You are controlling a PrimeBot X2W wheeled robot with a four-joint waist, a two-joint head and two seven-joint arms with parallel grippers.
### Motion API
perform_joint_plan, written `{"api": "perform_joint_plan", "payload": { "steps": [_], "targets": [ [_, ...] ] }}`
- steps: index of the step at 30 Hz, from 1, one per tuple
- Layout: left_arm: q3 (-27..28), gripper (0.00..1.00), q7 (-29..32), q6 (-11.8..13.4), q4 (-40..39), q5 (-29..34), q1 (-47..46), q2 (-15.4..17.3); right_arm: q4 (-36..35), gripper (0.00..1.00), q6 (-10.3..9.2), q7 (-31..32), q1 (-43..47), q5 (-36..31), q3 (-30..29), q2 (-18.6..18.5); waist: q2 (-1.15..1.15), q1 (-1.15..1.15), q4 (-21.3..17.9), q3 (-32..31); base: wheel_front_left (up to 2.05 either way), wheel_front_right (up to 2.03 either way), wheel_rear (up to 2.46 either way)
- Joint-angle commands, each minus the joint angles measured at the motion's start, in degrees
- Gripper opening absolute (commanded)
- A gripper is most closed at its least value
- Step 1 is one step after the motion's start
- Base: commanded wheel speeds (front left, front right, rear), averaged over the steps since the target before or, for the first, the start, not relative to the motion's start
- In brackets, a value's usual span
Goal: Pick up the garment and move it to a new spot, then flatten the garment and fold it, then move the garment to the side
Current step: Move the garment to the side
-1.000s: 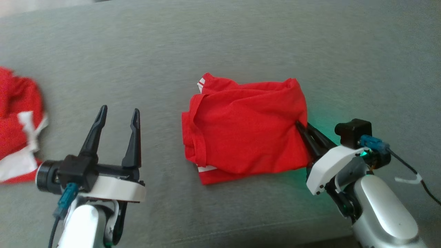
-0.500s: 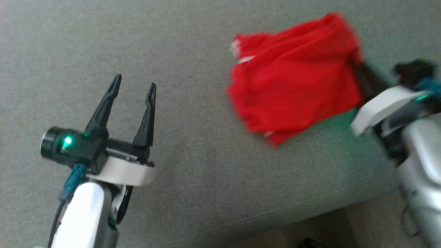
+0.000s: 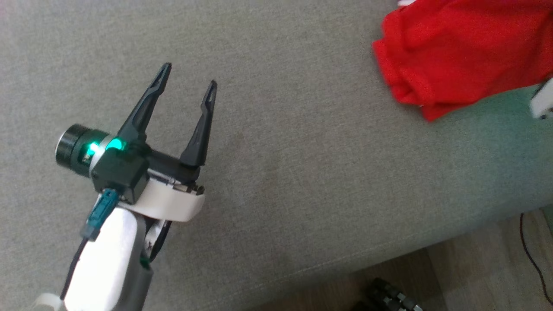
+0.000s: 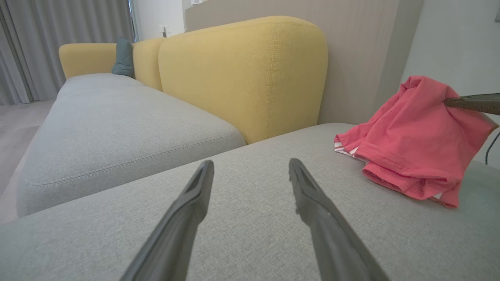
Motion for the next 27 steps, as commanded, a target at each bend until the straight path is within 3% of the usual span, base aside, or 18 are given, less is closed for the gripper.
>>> {"api": "perform_joint_plan", "payload": {
  "steps": [1, 10, 11, 12, 14, 15, 16, 19, 27],
  "targets": [
    [1.3, 1.00, 0.0, -0.2, -2.2, 0.5, -2.2, 0.8, -2.2, 0.00, -0.05, 0.1, -0.9, -1.4, -1.5, -2.0, 0.00, -0.01, 0.4, 0.9, 0.00, 0.00, 0.00],
    [-0.4, 1.00, 0.1, -1.1, -3.3, 1.1, -5.7, 0.9, -3.1, 0.00, -0.05, -0.2, -1.4, -10.5, -11.6, 0.2, 0.00, -0.01, 1.3, 5.4, 0.00, 0.00, 0.00],
    [-0.5, 1.00, 0.1, -1.2, -3.3, 1.1, -6.1, 1.0, -3.1, 0.07, -0.05, -0.5, -1.6, -11.4, -12.6, 0.7, 0.00, -0.01, 1.4, 5.9, 0.00, 0.00, 0.00],
    [-0.6, 1.00, 0.1, -1.4, -3.2, 1.1, -6.4, 1.1, -3.2, 0.00, -0.05, -1.0, -1.8, -12.2, -13.4, 1.1, 0.00, -0.01, 1.5, 6.3, 0.00, 0.00, 0.00],
    [-0.6, 1.00, 0.0, -1.5, -3.0, 1.0, -6.8, 1.4, -3.3, 0.00, -0.05, -1.7, -2.3, -13.8, -14.2, 2.1, 0.00, -0.01, 1.7, 6.9, 0.00, 0.00, 0.00],
    [-0.6, 1.00, 0.0, -1.5, -2.9, 1.0, -7.0, 1.5, -3.2, 0.14, -0.05, -1.9, -2.4, -14.5, -14.7, 2.5, 0.00, -0.01, 1.8, 7.2, 0.00, 0.00, 0.00],
    [-0.6, 1.00, -0.1, -1.5, -2.8, 1.0, -7.1, 1.6, -3.1, 0.40, -0.05, -2.2, -2.6, -15.2, -15.1, 2.9, 0.00, -0.01, 1.9, 7.3, 0.00, 0.00, 0.00],
    [-0.5, 1.00, -0.3, -1.4, -2.4, 0.6, -7.4, 1.6, -3.1, 1.00, -0.05, -3.0, -2.6, -17.0, -16.2, 4.4, 0.00, -0.01, 2.4, 7.6, 0.00, 0.00, 0.00],
    [-0.5, 1.00, -1.2, -0.6, -0.2, -0.6, -6.4, 0.9, -5.6, 1.00, -0.05, -5.1, 1.7, -19.7, -21.7, 8.6, 0.00, -0.01, 3.8, 4.5, 0.00, 0.00, 0.00]
  ]
}}
